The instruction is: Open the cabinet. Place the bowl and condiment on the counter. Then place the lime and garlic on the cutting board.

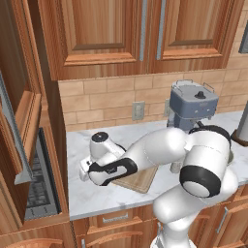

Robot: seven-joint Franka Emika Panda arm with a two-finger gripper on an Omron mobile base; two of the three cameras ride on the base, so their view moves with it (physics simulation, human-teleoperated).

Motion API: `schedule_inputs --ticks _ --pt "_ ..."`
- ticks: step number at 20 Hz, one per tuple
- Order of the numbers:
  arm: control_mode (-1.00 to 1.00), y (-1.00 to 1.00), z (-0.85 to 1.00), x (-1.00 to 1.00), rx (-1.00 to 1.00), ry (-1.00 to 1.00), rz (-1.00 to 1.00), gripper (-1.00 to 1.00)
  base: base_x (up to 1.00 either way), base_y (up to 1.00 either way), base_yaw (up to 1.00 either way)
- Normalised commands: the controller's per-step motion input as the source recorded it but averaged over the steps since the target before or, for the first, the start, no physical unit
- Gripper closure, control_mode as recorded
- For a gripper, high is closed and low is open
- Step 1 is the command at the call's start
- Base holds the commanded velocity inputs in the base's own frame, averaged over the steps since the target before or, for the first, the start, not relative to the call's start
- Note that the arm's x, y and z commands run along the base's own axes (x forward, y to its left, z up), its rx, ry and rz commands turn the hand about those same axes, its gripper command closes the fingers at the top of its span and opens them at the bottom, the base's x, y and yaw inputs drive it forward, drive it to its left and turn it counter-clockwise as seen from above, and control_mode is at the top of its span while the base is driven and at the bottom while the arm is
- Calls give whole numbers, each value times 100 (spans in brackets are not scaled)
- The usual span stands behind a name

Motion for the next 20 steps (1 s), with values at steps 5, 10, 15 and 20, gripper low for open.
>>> schedule_inputs --ticks 5,10,15,20 --pt "-100 0 1 -15 0 -2 0 100 0 0 0" --pt "-100 -4 18 0 0 0 0 100 0 0 0" --pt "-100 -3 21 1 0 0 0 100 0 0 0" --pt "-100 -8 17 0 0 0 0 100 0 0 0"
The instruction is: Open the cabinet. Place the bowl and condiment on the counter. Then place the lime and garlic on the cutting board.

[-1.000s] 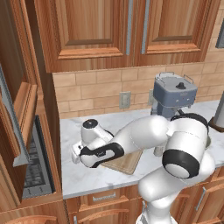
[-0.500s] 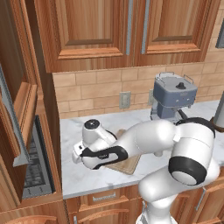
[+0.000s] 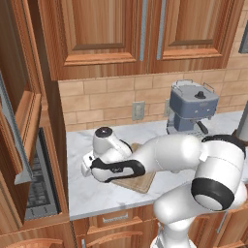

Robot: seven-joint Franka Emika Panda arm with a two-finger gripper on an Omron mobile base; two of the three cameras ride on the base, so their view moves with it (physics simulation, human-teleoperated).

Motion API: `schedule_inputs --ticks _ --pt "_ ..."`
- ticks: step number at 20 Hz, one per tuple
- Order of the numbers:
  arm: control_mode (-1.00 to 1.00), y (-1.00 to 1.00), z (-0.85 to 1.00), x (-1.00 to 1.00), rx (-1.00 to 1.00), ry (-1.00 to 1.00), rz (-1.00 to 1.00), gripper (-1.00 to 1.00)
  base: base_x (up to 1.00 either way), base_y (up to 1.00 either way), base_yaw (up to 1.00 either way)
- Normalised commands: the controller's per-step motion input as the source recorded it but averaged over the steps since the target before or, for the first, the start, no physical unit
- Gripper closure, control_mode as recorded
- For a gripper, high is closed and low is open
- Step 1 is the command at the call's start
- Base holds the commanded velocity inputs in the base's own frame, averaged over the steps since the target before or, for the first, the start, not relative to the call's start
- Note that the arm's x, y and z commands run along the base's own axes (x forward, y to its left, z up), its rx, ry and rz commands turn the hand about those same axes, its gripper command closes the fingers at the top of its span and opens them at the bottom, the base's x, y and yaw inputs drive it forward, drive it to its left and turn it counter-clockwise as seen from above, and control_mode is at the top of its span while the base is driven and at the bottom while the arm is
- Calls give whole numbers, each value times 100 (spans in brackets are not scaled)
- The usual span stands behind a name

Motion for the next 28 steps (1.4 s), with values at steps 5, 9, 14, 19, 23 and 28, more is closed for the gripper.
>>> schedule_inputs --ticks 5,9,14,19,23,28 --pt "-100 -21 15 0 0 0 0 100 0 0 0" --pt "-100 -28 13 0 0 0 0 100 0 0 0" --pt "-100 -31 7 0 0 -2 0 100 0 0 0" --pt "-100 -34 1 0 0 -4 0 100 0 0 0" --pt "-100 -36 0 0 0 -6 0 100 0 0 0" --pt "-100 -38 0 0 0 -3 0 100 0 0 0"
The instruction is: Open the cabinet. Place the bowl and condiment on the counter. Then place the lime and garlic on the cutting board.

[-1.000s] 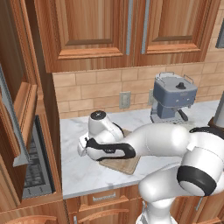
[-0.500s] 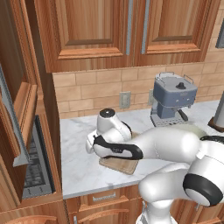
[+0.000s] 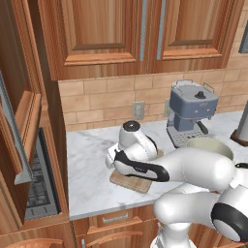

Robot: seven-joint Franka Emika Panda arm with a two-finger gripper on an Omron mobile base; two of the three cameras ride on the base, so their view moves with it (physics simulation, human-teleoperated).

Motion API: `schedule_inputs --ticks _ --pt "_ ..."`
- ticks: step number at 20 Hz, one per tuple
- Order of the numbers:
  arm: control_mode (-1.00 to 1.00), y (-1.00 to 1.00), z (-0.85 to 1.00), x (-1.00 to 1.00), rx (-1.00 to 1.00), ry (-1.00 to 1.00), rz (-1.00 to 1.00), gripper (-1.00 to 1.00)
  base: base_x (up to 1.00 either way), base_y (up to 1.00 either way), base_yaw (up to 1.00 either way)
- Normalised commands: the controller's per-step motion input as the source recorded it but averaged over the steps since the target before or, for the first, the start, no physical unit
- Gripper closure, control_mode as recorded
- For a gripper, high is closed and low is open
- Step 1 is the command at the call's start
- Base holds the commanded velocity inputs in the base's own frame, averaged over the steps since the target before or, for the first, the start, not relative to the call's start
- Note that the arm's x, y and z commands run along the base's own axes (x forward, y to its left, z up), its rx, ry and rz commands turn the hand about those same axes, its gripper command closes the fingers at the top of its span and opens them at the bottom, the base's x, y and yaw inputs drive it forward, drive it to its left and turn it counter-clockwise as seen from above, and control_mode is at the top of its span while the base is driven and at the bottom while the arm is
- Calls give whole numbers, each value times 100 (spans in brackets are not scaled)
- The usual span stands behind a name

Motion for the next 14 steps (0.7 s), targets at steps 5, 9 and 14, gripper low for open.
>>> schedule_inputs --ticks 5,9,14 --pt "-100 -13 0 4 1 -4 0 -100 0 0 0" --pt "-100 -2 2 10 1 -5 1 -100 0 0 0" --pt "-100 0 34 0 0 -1 0 -100 0 0 0"
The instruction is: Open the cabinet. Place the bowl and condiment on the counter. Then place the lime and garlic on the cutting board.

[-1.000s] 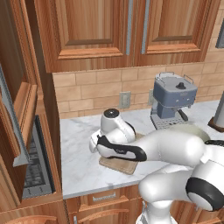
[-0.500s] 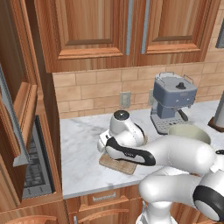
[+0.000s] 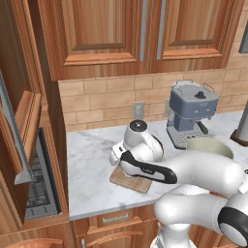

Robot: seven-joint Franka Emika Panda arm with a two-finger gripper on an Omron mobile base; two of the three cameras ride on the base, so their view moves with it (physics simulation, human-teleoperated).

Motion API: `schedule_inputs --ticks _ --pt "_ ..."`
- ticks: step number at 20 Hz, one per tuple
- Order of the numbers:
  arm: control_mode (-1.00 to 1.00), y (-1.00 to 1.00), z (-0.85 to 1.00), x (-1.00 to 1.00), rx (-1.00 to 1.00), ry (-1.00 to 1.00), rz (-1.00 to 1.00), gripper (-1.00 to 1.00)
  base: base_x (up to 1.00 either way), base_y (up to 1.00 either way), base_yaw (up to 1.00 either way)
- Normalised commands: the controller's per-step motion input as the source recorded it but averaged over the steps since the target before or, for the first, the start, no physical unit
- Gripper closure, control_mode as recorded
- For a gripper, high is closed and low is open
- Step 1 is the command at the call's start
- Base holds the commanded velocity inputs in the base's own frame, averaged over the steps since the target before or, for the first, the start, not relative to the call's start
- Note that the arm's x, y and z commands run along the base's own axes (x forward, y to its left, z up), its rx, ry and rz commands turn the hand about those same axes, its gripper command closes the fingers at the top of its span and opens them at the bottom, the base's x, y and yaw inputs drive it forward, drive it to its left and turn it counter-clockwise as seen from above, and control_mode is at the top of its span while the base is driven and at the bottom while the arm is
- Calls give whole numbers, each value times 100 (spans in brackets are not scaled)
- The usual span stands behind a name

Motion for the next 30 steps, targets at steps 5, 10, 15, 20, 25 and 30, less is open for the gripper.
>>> schedule_inputs --ticks 5,10,15,20,25,30 --pt "-100 0 45 -2 0 0 0 -100 0 0 0" --pt "-100 -2 38 -23 0 0 0 -100 0 0 0" --pt "-100 -4 38 -33 0 -2 0 -100 0 0 0" --pt "-100 -6 40 -30 0 -2 0 -100 0 0 0" --pt "-100 -6 47 -35 0 -4 0 -100 0 0 0" --pt "-100 -2 41 -38 -1 -4 0 -100 0 0 0"
